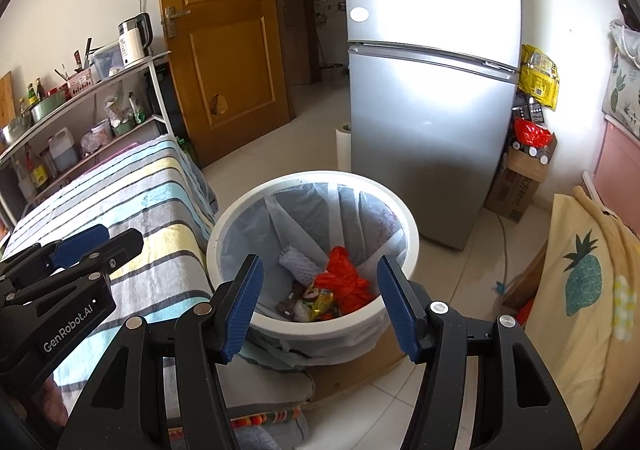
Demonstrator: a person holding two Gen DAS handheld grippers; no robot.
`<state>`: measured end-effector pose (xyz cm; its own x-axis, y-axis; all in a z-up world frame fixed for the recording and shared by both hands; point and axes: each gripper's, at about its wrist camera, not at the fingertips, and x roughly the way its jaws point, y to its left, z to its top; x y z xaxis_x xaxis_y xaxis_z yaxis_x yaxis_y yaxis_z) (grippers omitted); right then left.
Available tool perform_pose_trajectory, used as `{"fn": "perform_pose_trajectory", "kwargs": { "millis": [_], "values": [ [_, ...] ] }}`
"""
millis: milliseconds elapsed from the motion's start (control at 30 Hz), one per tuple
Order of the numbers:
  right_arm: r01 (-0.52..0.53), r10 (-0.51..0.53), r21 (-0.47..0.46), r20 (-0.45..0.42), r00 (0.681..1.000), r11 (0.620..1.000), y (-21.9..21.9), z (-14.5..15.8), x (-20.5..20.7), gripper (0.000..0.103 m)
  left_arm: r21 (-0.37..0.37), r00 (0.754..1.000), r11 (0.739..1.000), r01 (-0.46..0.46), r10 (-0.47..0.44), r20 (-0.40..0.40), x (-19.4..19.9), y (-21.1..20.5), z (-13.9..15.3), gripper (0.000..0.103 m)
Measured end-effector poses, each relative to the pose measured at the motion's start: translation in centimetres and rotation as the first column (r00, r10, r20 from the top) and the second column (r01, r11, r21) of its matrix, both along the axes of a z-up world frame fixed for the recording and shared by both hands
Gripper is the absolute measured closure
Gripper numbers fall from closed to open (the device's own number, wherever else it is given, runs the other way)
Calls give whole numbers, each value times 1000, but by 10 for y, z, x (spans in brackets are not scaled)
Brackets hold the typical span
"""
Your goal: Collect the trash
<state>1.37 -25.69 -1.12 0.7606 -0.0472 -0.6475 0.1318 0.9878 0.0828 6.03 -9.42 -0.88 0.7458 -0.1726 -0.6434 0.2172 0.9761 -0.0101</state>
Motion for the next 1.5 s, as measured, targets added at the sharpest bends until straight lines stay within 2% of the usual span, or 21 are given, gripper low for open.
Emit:
{"fn": "perform_pose_trajectory", "kwargs": {
  "millis": [1500],
  "values": [
    [-15,15,-2,-7,1000,1000,5,-1,-1,43,-7,1000,1000,-11,11,-10,0,4,1,63]
  ]
}}
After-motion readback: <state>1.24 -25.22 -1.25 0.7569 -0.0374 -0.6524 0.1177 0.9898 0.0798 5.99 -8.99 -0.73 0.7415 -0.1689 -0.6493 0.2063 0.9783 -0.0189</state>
